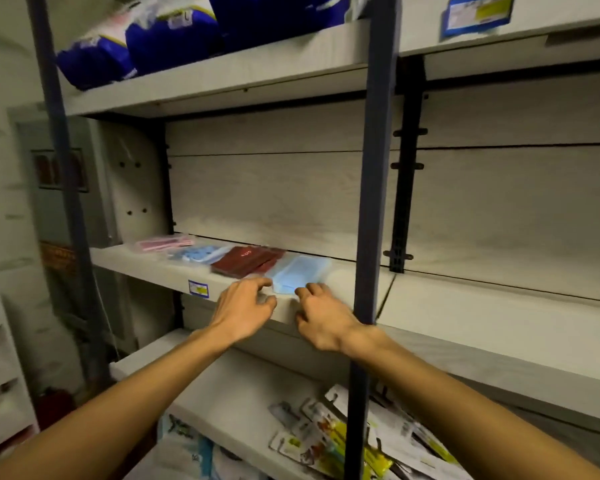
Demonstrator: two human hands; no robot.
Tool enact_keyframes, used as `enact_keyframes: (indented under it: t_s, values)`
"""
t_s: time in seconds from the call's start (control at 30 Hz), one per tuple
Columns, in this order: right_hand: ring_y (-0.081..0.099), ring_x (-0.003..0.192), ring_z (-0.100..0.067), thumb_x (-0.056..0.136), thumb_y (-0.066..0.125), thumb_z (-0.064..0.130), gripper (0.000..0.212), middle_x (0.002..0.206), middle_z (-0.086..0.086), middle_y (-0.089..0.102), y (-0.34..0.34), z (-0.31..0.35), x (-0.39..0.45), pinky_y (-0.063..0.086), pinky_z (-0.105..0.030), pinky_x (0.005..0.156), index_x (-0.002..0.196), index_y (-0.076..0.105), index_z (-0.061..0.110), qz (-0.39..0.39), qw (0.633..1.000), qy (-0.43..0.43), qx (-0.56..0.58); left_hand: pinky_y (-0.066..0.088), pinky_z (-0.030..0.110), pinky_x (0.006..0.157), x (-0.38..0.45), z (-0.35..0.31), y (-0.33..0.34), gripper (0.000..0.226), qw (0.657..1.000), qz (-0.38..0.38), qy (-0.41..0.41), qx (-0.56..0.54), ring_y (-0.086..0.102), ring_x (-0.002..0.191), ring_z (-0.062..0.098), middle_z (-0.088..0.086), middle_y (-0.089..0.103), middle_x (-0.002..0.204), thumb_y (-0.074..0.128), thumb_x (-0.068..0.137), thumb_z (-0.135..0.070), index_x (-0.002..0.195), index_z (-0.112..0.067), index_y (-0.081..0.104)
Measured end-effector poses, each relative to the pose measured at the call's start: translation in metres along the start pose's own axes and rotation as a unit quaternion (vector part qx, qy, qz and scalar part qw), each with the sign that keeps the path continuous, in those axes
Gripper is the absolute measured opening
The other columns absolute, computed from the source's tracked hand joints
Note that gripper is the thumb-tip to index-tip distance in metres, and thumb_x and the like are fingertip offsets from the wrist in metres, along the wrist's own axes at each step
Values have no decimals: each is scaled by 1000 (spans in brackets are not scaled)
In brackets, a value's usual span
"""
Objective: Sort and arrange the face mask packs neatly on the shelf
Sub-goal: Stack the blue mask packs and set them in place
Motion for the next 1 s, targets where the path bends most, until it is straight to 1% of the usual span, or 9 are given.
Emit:
enact_keyframes:
  t_s: [0.13, 0.27, 0.37, 0.47, 0.57, 0.67, 0.77, 0.9, 1.0]
  values:
    - [49, 123, -36, 96, 53, 44, 53, 136, -18, 50, 4, -28, 49, 45, -45, 102, 135, 46, 8, -44, 975, 169, 134, 44, 30, 106, 51, 10, 18, 48, 996, 63, 49, 35, 54, 132, 20, -1, 55, 147, 62, 95, -34, 140, -17, 57]
    - [52, 123, -35, 90, 58, 44, 57, 136, -17, 55, 19, -52, 80, 46, -44, 103, 135, 48, 10, -71, 912, 283, 289, 48, 29, 100, 79, 28, 42, 41, 993, 91, 65, 45, 59, 124, 17, -5, 62, 137, 61, 94, -38, 132, -24, 63]
    - [51, 123, -36, 87, 64, 35, 56, 133, -17, 55, 24, -60, 91, 47, -47, 104, 133, 47, 9, -119, 840, 324, 418, 54, 31, 94, 95, 45, 46, 25, 995, 85, 59, 10, 68, 108, 14, -10, 75, 116, 65, 88, -33, 111, -31, 75]
    - [60, 102, -36, 79, 71, 23, 50, 109, -18, 56, 26, -72, 94, 57, -50, 89, 121, 49, 6, -147, 737, 358, 553, 56, 25, 87, 115, 59, 45, 12, 995, 78, 57, -34, 71, 91, 6, -15, 78, 95, 70, 84, -31, 91, -31, 79]
    - [60, 80, -30, 80, 72, 15, 40, 98, -21, 59, 26, -66, 102, 52, -34, 66, 116, 58, 4, -120, 663, 351, 650, 58, 29, 82, 125, 68, 47, 8, 990, 70, 76, -94, 70, 81, -1, -17, 77, 85, 74, 82, -26, 86, -28, 81]
    - [68, 70, -28, 80, 77, 15, 38, 97, -22, 68, 33, -60, 113, 55, -32, 61, 112, 62, 0, -117, 658, 353, 654, 59, 31, 81, 125, 78, 51, 9, 981, 65, 107, -151, 70, 81, -4, -18, 77, 86, 75, 83, -22, 86, -26, 82]
    - [73, 80, -29, 73, 84, 23, 46, 108, -24, 73, 41, -70, 120, 60, -35, 75, 111, 69, 1, -124, 648, 356, 662, 61, 32, 81, 124, 87, 58, 8, 969, 86, 120, -196, 71, 83, -4, -21, 77, 91, 75, 83, -27, 89, -28, 81]
    - [72, 59, -21, 52, 94, 31, 62, 76, -12, 77, 46, -76, 125, 58, -28, 56, 104, 69, 7, -70, 687, 410, 595, 61, 33, 76, 124, 89, 59, 20, 971, 71, 128, -187, 71, 84, -2, -26, 75, 95, 66, 78, -47, 92, -38, 76]
    - [69, 51, -19, 65, 89, 32, 48, 68, -9, 75, 45, -77, 120, 56, -26, 49, 100, 67, 8, -73, 708, 439, 549, 60, 31, 73, 122, 87, 58, 25, 975, 56, 150, -152, 70, 85, -1, -31, 73, 97, 61, 76, -55, 100, -50, 65]
Point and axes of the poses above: each hand's wrist, its own x-axis towards the middle knuckle, its own y-axis out of the palm, z = x × y, the point moved 7 cm from there along x, towards the middle knuckle
